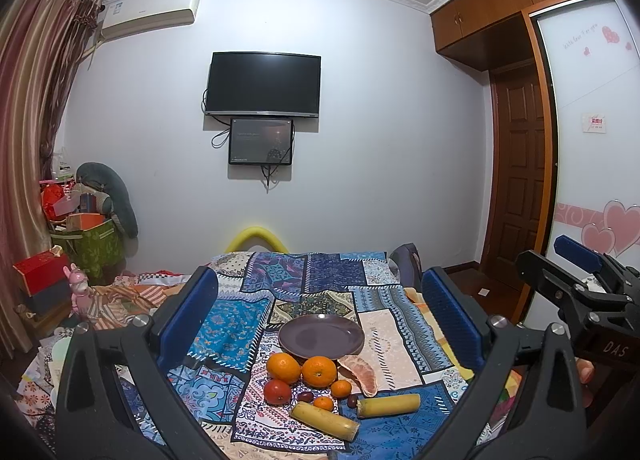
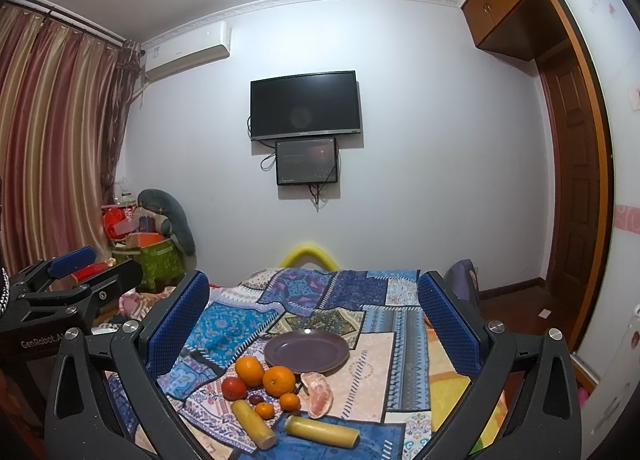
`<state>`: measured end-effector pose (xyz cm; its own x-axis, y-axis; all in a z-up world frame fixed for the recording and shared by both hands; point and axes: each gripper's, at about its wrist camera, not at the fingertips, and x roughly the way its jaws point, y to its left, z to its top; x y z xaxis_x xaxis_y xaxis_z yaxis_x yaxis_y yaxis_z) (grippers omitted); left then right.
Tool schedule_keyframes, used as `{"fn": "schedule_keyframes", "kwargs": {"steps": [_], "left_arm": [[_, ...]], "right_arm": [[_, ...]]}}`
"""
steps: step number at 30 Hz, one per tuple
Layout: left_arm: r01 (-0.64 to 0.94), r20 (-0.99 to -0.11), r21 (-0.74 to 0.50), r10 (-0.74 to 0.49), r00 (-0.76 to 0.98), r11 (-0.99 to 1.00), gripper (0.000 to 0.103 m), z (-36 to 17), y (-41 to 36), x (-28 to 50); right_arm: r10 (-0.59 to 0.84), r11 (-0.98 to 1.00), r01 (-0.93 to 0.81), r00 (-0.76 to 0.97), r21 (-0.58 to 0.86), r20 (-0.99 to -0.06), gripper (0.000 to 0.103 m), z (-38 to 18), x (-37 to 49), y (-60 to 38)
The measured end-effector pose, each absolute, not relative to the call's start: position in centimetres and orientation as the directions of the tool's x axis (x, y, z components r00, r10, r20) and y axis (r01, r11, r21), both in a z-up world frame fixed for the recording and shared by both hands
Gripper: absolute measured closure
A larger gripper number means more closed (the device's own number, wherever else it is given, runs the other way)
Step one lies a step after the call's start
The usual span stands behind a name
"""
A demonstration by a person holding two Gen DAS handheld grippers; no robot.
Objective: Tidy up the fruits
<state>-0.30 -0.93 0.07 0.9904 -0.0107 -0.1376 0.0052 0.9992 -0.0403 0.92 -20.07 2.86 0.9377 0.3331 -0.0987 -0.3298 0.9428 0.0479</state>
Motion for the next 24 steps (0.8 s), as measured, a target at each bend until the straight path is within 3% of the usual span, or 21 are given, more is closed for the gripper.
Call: {"fn": "schedule_keyframes", "kwargs": {"steps": [17,24], "left_arm": [[0.007,-0.141,-0.039,-0.012,0.99,0.999,0.0,0.1,-0.6,-0.3],[0.011,-0.18,-0.031,-0.016,0.984,0.999,0.0,-0.9,0.0,1.3]], "right_arm": [[0.335,0.942,-0.332,0.936,0.045,-0.108,0.0,2.3,1.1,-20.1],[0.335,0.942,-0.333,0.932,0.033,-0.137,0.0,1.6,1.9,-19.7]]}}
